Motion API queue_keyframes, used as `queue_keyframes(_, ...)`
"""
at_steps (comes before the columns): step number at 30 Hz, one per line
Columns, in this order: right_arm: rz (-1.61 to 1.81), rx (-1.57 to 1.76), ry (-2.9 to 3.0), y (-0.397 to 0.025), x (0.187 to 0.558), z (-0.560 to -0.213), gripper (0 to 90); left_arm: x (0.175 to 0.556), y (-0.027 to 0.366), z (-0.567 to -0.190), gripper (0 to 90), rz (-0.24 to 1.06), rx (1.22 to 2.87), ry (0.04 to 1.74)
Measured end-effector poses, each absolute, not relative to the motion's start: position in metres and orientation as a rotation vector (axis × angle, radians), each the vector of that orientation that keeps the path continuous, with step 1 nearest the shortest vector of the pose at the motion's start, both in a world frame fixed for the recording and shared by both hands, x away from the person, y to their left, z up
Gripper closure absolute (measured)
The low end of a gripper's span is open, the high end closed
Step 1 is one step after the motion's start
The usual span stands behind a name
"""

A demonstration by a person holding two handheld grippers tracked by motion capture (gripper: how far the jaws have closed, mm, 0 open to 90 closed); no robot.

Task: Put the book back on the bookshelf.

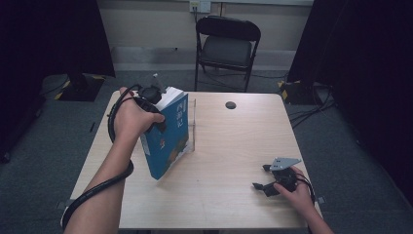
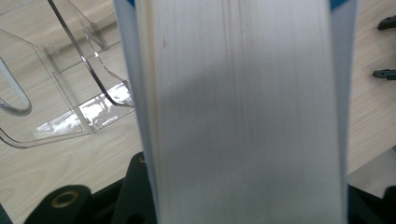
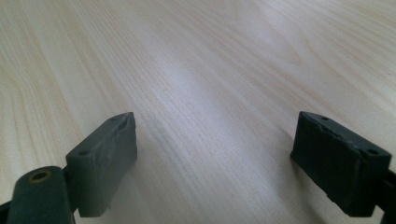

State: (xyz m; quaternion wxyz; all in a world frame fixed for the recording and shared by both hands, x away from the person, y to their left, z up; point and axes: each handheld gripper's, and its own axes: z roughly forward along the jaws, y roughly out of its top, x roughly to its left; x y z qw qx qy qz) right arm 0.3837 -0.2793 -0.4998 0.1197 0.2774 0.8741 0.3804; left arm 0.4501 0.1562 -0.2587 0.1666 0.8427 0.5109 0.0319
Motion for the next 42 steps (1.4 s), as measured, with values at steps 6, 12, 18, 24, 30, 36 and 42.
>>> queue_keyframes(6,1.116,0.813,2.555,-0.279,0.384,-0.500,13.0,0.455,0.155,-0.258,61.8,0.104,2.416,1.434)
queue_keyframes(12,1.114,0.817,2.556,-0.279,0.383,-0.500,13.0,0.458,0.152,-0.261,61.8,0.087,2.369,1.496)
queue_keyframes(18,1.107,0.819,2.555,-0.279,0.383,-0.500,13.0,0.461,0.150,-0.262,61.9,0.090,2.358,1.514)
queue_keyframes(24,1.107,0.819,2.556,-0.279,0.383,-0.500,13.0,0.464,0.147,-0.263,61.8,0.081,2.349,1.533)
queue_keyframes(30,1.106,0.818,2.555,-0.279,0.383,-0.500,13.0,0.468,0.144,-0.265,61.8,0.100,2.345,1.534)
queue_keyframes(36,1.114,0.818,2.556,-0.279,0.383,-0.500,13.0,0.472,0.143,-0.267,61.8,0.102,2.327,1.545)
queue_keyframes(42,1.113,0.815,2.559,-0.279,0.383,-0.500,13.0,0.476,0.141,-0.266,61.9,0.105,2.314,1.561)
